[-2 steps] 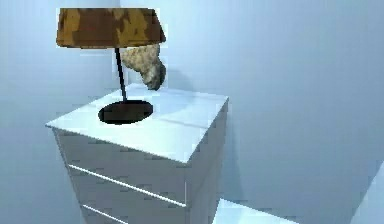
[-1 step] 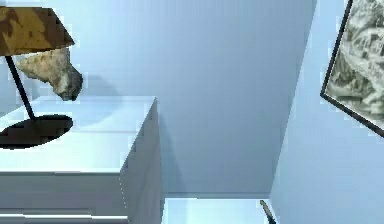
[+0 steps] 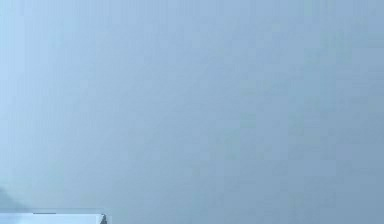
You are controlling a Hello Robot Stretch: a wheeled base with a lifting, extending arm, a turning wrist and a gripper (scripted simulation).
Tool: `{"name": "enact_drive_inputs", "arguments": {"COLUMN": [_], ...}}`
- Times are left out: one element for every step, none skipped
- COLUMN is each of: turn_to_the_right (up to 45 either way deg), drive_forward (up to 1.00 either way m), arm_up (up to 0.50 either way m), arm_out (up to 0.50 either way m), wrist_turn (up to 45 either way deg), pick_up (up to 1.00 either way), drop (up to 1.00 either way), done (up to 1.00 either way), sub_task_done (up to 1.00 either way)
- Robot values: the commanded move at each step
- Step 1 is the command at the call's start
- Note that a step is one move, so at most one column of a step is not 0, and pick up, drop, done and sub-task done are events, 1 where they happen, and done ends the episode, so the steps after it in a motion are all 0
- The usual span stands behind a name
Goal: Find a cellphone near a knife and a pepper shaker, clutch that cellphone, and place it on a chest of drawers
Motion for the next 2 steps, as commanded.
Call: {"name": "enact_drive_inputs", "arguments": {"turn_to_the_right": [-45.0,-24.0], "drive_forward": [0.0,0.0], "arm_up": [0.0,0.0], "arm_out": [0.0,0.0], "wrist_turn": [0.0,0.0], "pick_up": [0.0,0.0], "drop": [0.0,0.0], "done": [0.0,0.0], "sub_task_done": [0.0,0.0]}}
